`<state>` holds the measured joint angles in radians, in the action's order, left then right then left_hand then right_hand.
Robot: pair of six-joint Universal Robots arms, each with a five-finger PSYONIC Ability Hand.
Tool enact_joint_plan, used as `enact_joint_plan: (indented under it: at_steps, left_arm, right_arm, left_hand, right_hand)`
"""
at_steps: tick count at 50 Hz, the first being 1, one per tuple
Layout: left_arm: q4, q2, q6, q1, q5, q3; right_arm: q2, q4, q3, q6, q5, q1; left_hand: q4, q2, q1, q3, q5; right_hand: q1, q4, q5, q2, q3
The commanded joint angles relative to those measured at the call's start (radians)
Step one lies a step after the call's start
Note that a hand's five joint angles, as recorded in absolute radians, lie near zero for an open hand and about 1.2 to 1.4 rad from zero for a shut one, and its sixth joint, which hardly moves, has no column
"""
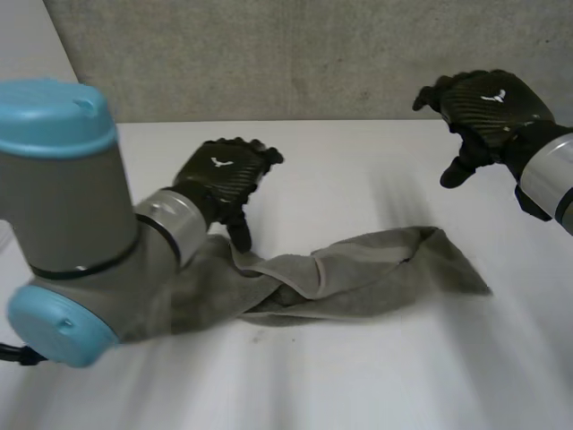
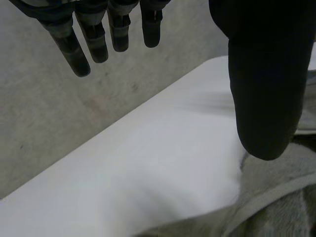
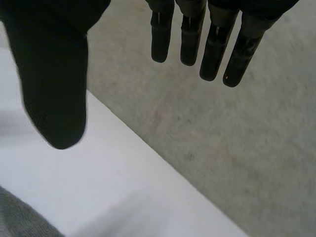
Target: Fold the towel.
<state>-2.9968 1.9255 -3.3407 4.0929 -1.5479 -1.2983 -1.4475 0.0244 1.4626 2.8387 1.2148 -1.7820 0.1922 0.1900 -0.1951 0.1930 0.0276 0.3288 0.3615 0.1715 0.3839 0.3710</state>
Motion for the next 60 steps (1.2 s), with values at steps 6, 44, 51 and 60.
enact_joint_plan:
  at_steps: [6, 44, 51, 60]
  left_arm:
    - [0.091, 0.015, 0.01, 0.295, 0.245, -0.07]
    - [-0.019, 0.073, 0.01, 0.472, 0.353, -0.222]
    - [-0.039, 0.075, 0.007, 0.463, 0.377, -0.207]
    - [-0.076, 0.121, 0.004, 0.443, 0.376, -0.138]
  right_arm:
    - [0.11, 0.101, 0.002, -0.457, 0.011, -0.344]
    - [0.345, -0.083, 0.027, -0.498, 0.201, -0.433]
    - [0.247, -0.09, 0.034, -0.371, 0.209, -0.375]
    - [0.023, -0.188, 0.09, -0.142, 0.097, -0.272]
  left_hand:
    - [0.036, 0.038, -0.033, 0.035, 0.026]
    - [0.042, 0.044, -0.039, 0.041, 0.032]
    - [0.042, 0.044, -0.039, 0.041, 0.032]
    - [0.042, 0.044, -0.039, 0.041, 0.032]
  right_hand:
    - [0.144, 0.111, 0.126, 0.088, 0.101]
    - [1.067, 1.035, 1.05, 1.012, 1.025]
    - [1.067, 1.035, 1.05, 1.012, 1.025]
    - [1.067, 1.035, 1.05, 1.012, 1.025]
